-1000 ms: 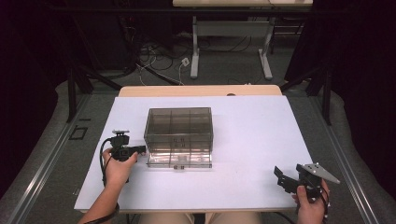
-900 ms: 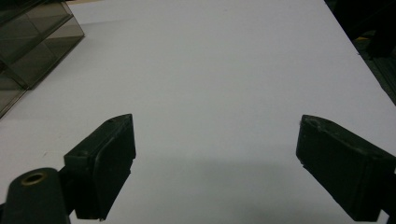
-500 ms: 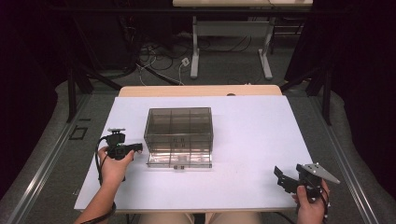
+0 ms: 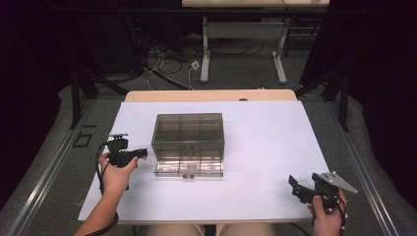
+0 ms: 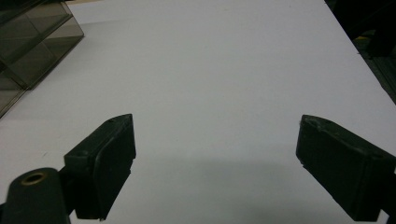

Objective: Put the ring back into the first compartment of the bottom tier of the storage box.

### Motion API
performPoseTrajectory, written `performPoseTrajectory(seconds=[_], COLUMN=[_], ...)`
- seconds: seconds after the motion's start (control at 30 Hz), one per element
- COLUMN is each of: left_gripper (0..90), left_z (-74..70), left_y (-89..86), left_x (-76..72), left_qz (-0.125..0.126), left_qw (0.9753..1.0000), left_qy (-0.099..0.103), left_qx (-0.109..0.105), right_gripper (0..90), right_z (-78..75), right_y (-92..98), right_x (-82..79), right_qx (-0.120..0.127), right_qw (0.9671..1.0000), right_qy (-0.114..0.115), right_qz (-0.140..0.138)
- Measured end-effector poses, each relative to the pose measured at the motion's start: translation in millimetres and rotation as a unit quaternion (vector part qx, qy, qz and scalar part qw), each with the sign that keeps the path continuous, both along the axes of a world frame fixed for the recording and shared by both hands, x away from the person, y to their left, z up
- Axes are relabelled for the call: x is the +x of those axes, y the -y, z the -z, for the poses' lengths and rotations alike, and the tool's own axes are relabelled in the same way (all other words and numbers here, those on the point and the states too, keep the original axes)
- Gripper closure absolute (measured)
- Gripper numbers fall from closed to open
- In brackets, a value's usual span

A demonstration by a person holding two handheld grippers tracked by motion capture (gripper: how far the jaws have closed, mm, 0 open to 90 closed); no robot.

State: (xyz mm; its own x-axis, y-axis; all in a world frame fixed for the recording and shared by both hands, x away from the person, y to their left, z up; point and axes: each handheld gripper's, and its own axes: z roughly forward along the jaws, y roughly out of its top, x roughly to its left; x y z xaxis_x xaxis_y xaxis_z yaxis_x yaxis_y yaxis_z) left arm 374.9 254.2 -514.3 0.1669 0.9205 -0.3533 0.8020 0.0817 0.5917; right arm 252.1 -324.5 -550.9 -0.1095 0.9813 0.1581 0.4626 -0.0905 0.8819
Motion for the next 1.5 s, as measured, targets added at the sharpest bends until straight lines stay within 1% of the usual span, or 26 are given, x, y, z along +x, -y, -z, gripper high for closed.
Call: performPoseTrajectory(seconds=[0.03,0.07,0.1,0.17,0.23,0.27,0.3,0.33,0.37,0.43,0.5,0.53,0.57,0.63,0.67,0.7,0.83,0.87,0.93,1.1,1.17,1.2,1.27,1.37,1.43,1.5], left_gripper=[74.6,74.7,74.7,74.7,74.7,74.7,74.7,74.7,74.6,74.7,74.7,74.7,74.7,74.7,74.7,74.6,74.7,74.7,74.7,74.7,74.7,74.7,74.7,74.7,74.7,74.7], left_z=[0.0,-1.1,-1.1,-3.3,-5.1,-6.0,-7.8,-7.8,-9.9,-10.4,-12.5,-12.5,-13.6,-15.8,-16.2,-16.7,-19.1,-19.0,-20.7,-23.5,-24.1,-25.5,-26.2,-27.3,-29.1,-29.1], left_y=[0.0,-0.2,-0.2,-0.3,-1.2,-0.4,-1.0,-0.3,-0.8,-0.6,-0.2,-0.2,-0.4,-0.9,-0.9,-0.7,0.0,0.9,0.8,2.6,3.0,3.2,3.2,3.6,3.3,3.9], left_x=[0.0,-0.9,-0.9,-2.3,-3.0,-4.1,-5.2,-5.5,-6.6,-7.1,-9.1,-9.1,-10.2,-11.4,-12.0,-12.7,-15.9,-16.8,-18.6,-23.7,-24.7,-26.9,-27.9,-30.1,-33.2,-34.2], left_qz=[0.000,-0.001,-0.001,-0.001,0.005,0.001,0.006,0.002,0.006,0.006,0.005,0.005,0.005,0.010,0.010,0.009,0.012,0.010,0.014,0.015,0.014,0.014,0.015,0.016,0.021,0.018], left_qw=[1.0000,1.0000,1.0000,0.9999,1.0000,0.9999,0.9999,0.9998,0.9998,0.9998,0.9995,0.9995,0.9993,0.9994,0.9992,0.9991,0.9986,0.9981,0.9980,0.9965,0.9962,0.9958,0.9956,0.9950,0.9949,0.9946], left_qy=[0.000,0.004,0.004,0.012,0.007,0.015,0.013,0.020,0.017,0.021,0.032,0.032,0.036,0.034,0.038,0.041,0.052,0.060,0.062,0.082,0.086,0.090,0.092,0.099,0.099,0.102], left_qx=[0.000,-0.001,-0.001,-0.002,-0.002,-0.002,-0.003,-0.003,-0.003,-0.003,-0.002,-0.002,-0.001,-0.001,0.000,-0.001,0.002,0.003,0.004,0.007,0.005,0.006,0.005,0.004,0.003,-0.001], right_gripper=[11.8,11.8,11.8,11.8,11.8,11.8,11.8,11.8,11.8,11.8,11.8,11.8,11.8,11.8,11.8,11.8,11.8,11.8,11.8,11.8,11.8,11.8,11.8,11.8,11.8,11.8], right_z=[0.1,-0.5,-0.5,0.1,0.0,-1.3,-1.3,-1.4,-1.4,-1.4,-1.4,-1.4,-0.2,-0.2,-0.2,-1.4,-1.5,-1.5,-1.4,-2.1,-1.5,-0.5,-0.3,-1.7,-1.3,-1.2], right_y=[0.1,0.6,0.6,0.1,0.2,1.3,1.2,1.4,1.6,1.5,0.9,0.9,0.0,-0.5,-0.5,0.3,1.4,1.4,1.5,1.5,1.1,0.1,-0.3,0.5,0.6,0.8], right_x=[0.1,-0.5,-0.5,0.2,0.0,-1.3,-1.4,-1.5,-1.4,-1.4,-1.5,-1.5,-0.3,-0.3,-0.3,-1.4,-1.5,-1.5,-1.5,-2.1,-1.5,-0.7,-0.5,-1.7,-1.5,-1.3], right_qx=[0.000,-0.002,-0.002,0.000,0.002,-0.001,0.000,0.001,0.000,0.001,0.001,0.001,0.000,0.002,0.002,0.001,-0.001,-0.001,-0.001,-0.002,0.000,0.003,0.002,0.001,0.001,0.000], right_qw=[1.0000,1.0000,1.0000,1.0000,1.0000,0.9999,0.9999,0.9999,0.9999,1.0000,0.9999,0.9999,1.0000,1.0000,1.0000,1.0000,0.9999,1.0000,0.9999,0.9999,0.9999,1.0000,1.0000,0.9999,1.0000,1.0000], right_qy=[0.000,-0.007,-0.007,0.000,0.000,-0.010,-0.010,-0.009,-0.009,-0.009,-0.010,-0.010,-0.001,0.000,0.000,-0.009,-0.009,-0.009,-0.009,-0.014,-0.010,-0.001,0.000,-0.011,-0.008,-0.008], right_qz=[0.001,0.000,0.000,0.001,-0.001,-0.006,-0.005,-0.005,-0.004,-0.004,-0.006,-0.006,0.001,0.002,0.002,-0.003,-0.005,-0.005,-0.005,-0.006,-0.005,-0.001,0.002,-0.004,-0.003,-0.004])
